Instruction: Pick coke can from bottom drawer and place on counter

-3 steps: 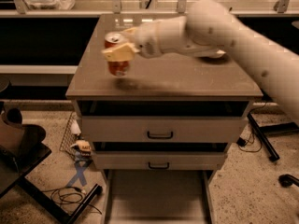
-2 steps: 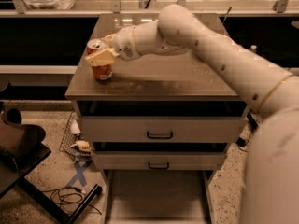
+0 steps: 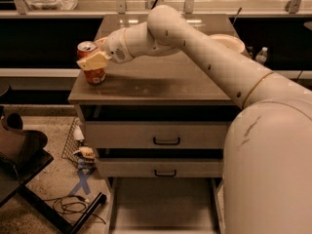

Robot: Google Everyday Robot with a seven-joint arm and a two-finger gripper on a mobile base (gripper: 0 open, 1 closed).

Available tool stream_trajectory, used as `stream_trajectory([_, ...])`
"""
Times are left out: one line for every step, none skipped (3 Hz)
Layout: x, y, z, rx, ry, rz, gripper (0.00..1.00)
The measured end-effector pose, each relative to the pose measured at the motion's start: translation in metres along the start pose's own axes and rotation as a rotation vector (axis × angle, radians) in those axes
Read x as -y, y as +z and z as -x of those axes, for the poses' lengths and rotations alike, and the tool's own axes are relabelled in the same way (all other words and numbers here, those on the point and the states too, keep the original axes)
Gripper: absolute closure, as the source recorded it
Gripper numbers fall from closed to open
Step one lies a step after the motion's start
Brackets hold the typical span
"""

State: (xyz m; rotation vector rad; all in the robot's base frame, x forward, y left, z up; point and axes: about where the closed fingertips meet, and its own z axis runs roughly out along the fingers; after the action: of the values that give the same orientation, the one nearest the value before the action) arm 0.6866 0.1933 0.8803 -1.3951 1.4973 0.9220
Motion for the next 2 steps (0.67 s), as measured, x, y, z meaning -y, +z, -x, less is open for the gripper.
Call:
stream_trajectory([-0.0006, 0.0012, 0.0001, 0.0, 0.0, 0.002, 0.44])
stream_trajectory([-0.0019, 0.0036, 0.0002, 0.0, 0.0, 0.006, 0.21])
